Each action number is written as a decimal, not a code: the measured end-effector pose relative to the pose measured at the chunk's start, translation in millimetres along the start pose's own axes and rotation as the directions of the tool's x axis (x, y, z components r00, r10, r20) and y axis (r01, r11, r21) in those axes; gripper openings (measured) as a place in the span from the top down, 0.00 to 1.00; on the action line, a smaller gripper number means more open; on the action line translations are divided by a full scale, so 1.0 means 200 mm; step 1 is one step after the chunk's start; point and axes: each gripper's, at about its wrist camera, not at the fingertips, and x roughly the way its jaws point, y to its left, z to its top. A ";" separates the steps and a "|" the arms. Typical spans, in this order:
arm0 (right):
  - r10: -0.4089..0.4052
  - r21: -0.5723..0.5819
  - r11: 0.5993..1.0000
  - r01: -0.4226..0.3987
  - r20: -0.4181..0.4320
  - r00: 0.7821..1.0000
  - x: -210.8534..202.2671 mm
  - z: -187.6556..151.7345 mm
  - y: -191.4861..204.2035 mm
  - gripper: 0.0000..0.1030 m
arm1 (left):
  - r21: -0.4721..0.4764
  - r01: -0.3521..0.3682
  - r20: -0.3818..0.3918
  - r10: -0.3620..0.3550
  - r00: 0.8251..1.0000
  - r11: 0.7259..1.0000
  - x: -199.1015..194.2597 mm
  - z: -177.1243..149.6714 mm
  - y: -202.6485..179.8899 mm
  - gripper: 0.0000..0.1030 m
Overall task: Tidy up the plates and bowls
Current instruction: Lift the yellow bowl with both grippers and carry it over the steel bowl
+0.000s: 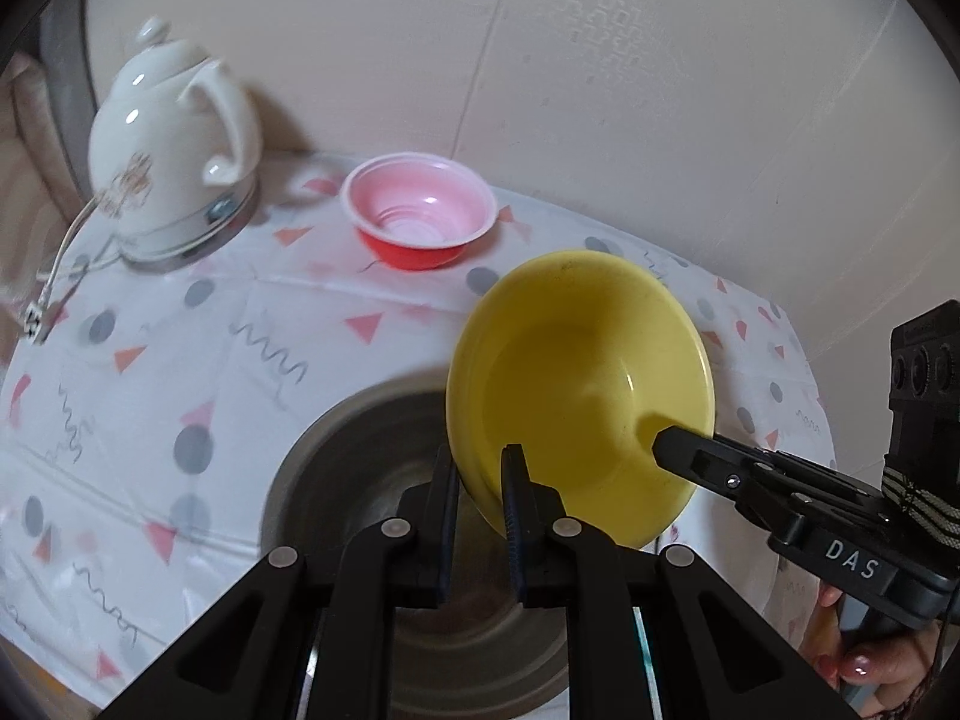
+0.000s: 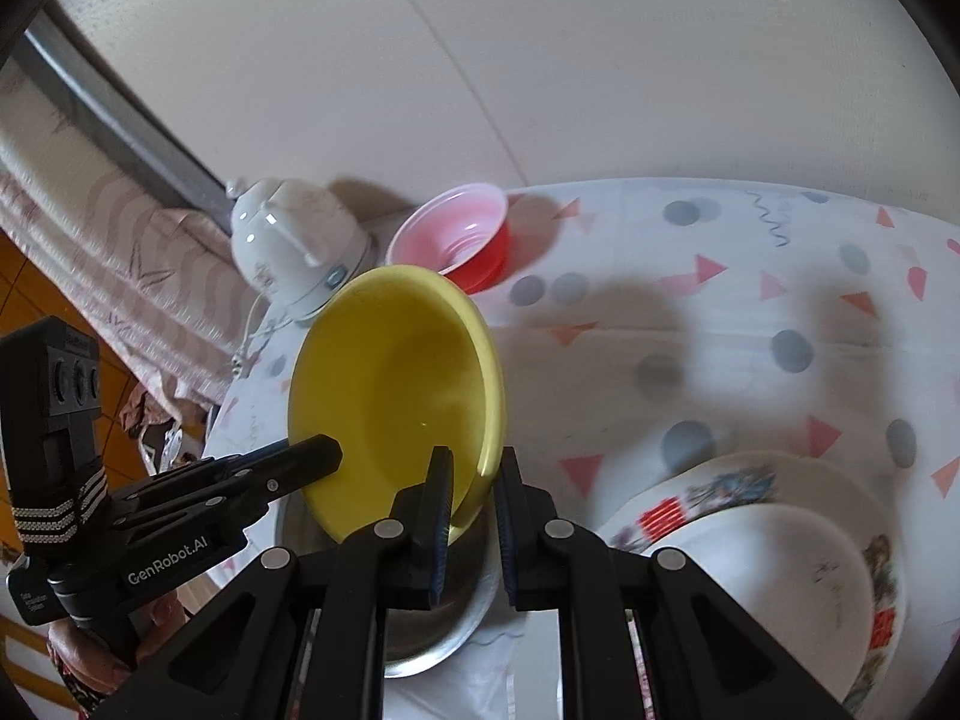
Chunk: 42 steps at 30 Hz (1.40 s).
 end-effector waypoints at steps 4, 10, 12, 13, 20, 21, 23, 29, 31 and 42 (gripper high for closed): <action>0.019 -0.010 1.000 -0.019 -0.023 1.000 0.04 -0.03 0.06 0.87 | -0.029 0.002 -0.011 -0.002 1.000 1.000 -0.01 -0.05 0.09 0.86; 0.028 -0.020 0.999 -0.030 -0.072 0.997 0.14 -0.08 0.11 0.87 | -0.047 -0.016 -0.033 0.014 0.999 0.999 -0.01 -0.12 0.18 0.86; 0.027 -0.020 0.999 -0.029 -0.092 0.995 0.17 -0.10 0.12 0.87 | -0.041 -0.032 -0.039 0.031 0.999 0.999 0.00 -0.15 0.20 0.86; 0.027 -0.020 0.999 -0.029 -0.101 0.995 0.18 -0.11 0.13 0.87 | -0.038 -0.035 -0.044 0.033 0.998 0.999 0.00 -0.15 0.20 0.86; 0.002 -0.018 1.000 -0.005 -0.152 0.988 0.24 -0.15 0.14 0.85 | -0.025 -0.040 -0.074 0.038 0.997 0.999 0.07 -0.20 0.24 0.86; 0.002 -0.015 1.000 -0.004 -0.157 0.988 0.25 -0.15 0.14 0.85 | -0.023 -0.041 -0.075 0.039 0.996 0.999 0.08 -0.21 0.24 0.86; 0.003 -0.006 1.000 -0.004 -0.169 0.986 0.26 -0.15 0.12 0.85 | -0.016 -0.041 -0.079 0.040 0.996 0.999 0.09 -0.22 0.24 0.85; -0.008 -0.003 1.000 0.008 -0.194 0.981 0.28 -0.16 0.12 0.84 | 0.012 -0.066 -0.071 0.067 0.995 0.998 0.09 -0.22 0.22 0.85; -0.019 -0.017 1.000 0.016 -0.203 0.979 0.29 -0.16 0.13 0.81 | 0.021 -0.068 -0.068 0.070 0.995 0.997 0.09 -0.22 0.21 0.85; -0.040 -0.027 0.999 0.035 -0.233 0.972 0.29 -0.17 0.14 0.75 | 0.066 -0.110 -0.038 0.113 0.993 0.992 0.08 -0.23 0.18 0.82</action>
